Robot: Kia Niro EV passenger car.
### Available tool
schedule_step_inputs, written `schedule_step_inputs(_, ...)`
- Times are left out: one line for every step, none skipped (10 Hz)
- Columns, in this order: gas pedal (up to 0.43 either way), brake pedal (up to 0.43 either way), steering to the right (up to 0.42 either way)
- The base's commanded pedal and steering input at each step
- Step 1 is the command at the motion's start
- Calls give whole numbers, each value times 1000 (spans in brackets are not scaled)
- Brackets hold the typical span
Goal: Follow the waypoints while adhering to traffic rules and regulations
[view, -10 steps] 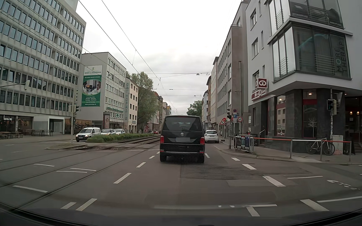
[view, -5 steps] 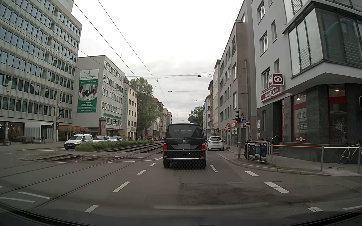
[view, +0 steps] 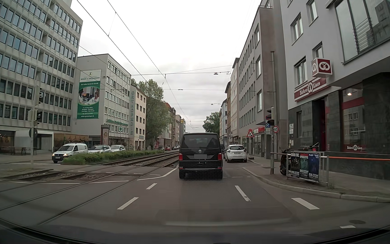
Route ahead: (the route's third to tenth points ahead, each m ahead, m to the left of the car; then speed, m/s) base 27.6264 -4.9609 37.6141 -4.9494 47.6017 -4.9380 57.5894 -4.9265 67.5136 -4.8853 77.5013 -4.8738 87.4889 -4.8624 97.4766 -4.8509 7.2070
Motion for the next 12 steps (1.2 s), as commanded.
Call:
schedule_step_inputs(157,0,-1)
schedule_step_inputs(150,0,1)
schedule_step_inputs(138,0,0)
schedule_step_inputs(138,0,-1)
schedule_step_inputs(138,0,0)
schedule_step_inputs(138,0,2)
schedule_step_inputs(138,0,3)
schedule_step_inputs(138,0,4)
schedule_step_inputs(138,0,4)
schedule_step_inputs(138,0,4)
schedule_step_inputs(138,0,4)
schedule_step_inputs(138,0,4)
